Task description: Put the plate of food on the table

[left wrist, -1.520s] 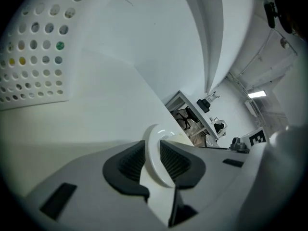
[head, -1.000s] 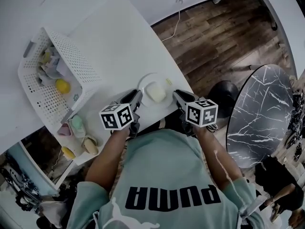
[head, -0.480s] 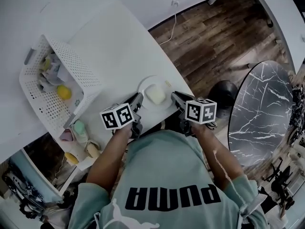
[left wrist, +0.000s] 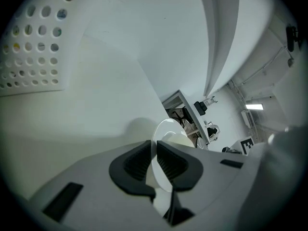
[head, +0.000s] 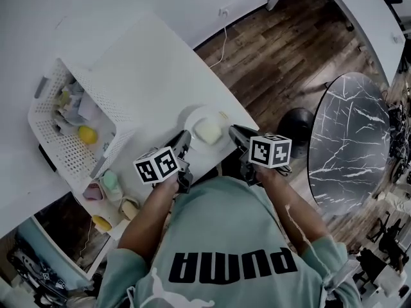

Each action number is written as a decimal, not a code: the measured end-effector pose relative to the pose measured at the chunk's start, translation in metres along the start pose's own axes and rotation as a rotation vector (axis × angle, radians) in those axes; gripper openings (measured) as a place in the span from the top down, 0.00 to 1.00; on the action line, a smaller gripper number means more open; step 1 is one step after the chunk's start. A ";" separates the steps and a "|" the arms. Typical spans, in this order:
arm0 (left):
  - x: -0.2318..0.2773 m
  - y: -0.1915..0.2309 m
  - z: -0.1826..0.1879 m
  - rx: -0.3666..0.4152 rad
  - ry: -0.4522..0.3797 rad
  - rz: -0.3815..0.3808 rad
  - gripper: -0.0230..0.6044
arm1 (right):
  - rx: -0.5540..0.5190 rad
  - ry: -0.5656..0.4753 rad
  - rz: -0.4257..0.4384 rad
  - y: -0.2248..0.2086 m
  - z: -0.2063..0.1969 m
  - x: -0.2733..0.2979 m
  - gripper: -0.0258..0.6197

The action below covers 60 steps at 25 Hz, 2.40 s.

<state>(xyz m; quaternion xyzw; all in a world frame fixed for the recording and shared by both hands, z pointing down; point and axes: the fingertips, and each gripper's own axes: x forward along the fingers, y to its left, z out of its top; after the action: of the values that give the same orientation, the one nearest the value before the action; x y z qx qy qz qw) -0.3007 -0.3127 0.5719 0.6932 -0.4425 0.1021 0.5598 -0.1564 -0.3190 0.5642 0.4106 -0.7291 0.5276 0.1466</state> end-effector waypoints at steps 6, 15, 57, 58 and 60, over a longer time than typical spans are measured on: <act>-0.013 -0.010 0.001 -0.003 -0.007 -0.057 0.90 | -0.004 -0.060 -0.032 0.012 0.004 -0.015 0.90; -0.027 -0.029 0.002 0.036 -0.001 -0.124 0.90 | 0.009 -0.144 -0.071 0.025 0.003 -0.039 0.90; 0.089 -0.267 -0.169 0.424 0.360 -0.360 0.90 | 0.371 -0.647 -0.290 -0.149 -0.073 -0.305 0.90; 0.094 -0.273 -0.175 0.435 0.367 -0.362 0.90 | 0.380 -0.657 -0.294 -0.155 -0.076 -0.312 0.90; 0.101 -0.285 -0.189 0.450 0.383 -0.364 0.90 | 0.399 -0.671 -0.300 -0.167 -0.083 -0.326 0.90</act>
<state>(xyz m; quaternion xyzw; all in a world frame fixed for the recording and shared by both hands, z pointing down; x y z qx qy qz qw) 0.0332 -0.2051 0.5072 0.8350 -0.1652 0.2238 0.4748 0.1529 -0.1182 0.4951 0.6818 -0.5519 0.4682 -0.1063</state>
